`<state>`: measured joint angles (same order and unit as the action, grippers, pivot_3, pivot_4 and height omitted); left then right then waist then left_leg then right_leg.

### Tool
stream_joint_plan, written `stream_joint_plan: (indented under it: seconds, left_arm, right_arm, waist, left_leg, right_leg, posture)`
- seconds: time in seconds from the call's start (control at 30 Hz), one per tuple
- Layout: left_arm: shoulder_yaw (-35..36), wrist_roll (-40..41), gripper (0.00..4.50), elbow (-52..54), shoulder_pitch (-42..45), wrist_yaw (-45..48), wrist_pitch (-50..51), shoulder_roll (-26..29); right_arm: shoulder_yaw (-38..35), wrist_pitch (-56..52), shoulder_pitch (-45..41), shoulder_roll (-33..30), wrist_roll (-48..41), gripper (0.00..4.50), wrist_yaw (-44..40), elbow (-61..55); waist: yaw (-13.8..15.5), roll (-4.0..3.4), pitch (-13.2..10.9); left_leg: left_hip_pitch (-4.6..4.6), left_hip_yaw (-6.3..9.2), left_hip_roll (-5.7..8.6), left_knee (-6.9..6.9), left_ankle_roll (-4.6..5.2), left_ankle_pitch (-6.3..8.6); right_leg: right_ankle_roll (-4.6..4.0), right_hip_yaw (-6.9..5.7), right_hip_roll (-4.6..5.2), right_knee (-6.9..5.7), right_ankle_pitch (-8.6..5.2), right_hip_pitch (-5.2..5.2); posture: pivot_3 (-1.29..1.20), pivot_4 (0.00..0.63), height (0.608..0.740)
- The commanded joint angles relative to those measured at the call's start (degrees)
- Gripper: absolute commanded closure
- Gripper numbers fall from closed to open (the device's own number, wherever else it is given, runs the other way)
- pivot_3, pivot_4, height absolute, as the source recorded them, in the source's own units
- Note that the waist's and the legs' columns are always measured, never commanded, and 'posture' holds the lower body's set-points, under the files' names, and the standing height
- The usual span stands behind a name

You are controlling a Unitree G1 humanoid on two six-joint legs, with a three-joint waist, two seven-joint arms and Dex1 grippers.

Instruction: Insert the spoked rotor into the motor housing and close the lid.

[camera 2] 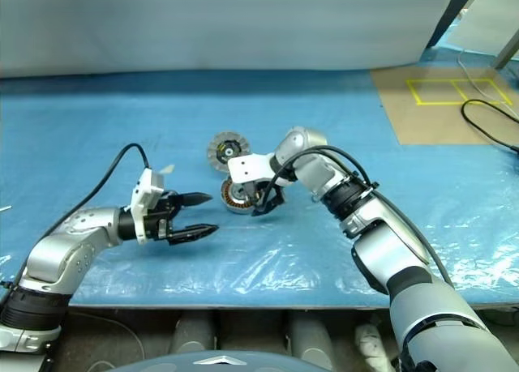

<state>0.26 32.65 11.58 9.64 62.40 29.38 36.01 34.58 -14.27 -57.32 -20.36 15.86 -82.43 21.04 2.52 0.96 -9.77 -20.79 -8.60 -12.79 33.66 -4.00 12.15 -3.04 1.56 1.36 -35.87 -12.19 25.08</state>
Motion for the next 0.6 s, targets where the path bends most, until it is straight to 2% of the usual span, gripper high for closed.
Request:
stream_joint_plan:
  seconds: [0.03, 0.33, 0.5, 0.6]
  left_arm:
    - [0.4, 0.7, 0.0, 1.8, -0.3, 0.2, -0.2, 0.3]
    - [0.1, 0.4, 0.0, 1.8, -0.3, -0.1, -0.5, 0.0]
    - [-0.1, 0.6, 0.0, 2.2, -0.3, -0.3, -0.3, 0.0]
    - [0.1, 0.7, 0.0, 2.1, -0.7, -0.2, -0.2, 0.2]
  right_arm:
    - [-0.1, 0.9, 0.2, -0.7, -1.2, 0.04, -1.4, -3.9]
    - [0.7, 2.6, 0.7, -1.4, -0.5, 0.04, -1.8, -2.3]
    - [1.5, 5.4, -0.4, -0.1, 1.2, 0.04, 1.2, 5.6]
    - [1.7, 4.9, 0.2, 0.1, 0.7, 0.04, 0.1, 3.8]
  waist:
    - [0.0, 0.0, 0.0]
    - [0.0, 0.0, 0.0]
    - [-0.1, -0.01, 0.0]
    - [0.0, -0.01, 0.0]
  left_leg:
    - [0.0, 0.0, 0.0, 0.0, 0.0, 0.0]
    - [0.01, 0.0, 0.0, 0.01, 0.0, 0.0]
    - [0.01, 0.0, 0.01, 0.03, 0.0, 0.0]
    - [0.14, 0.0, 0.0, 0.03, 0.0, 0.0]
  right_leg:
    - [0.0, 0.0, 0.0, 0.0, 0.0, 0.0]
    - [0.0, 0.0, 0.0, -0.01, 0.0, -0.01]
    - [0.0, 0.01, 0.0, -0.02, 0.0, -0.01]
    - [-0.01, 0.01, 0.0, -0.03, -0.01, -0.12]
  posture:
    - [0.0, 0.15, 0.74]
    - [0.0, 0.15, 0.74]
    - [0.0, 0.15, 0.74]
    - [0.0, 0.15, 0.74]
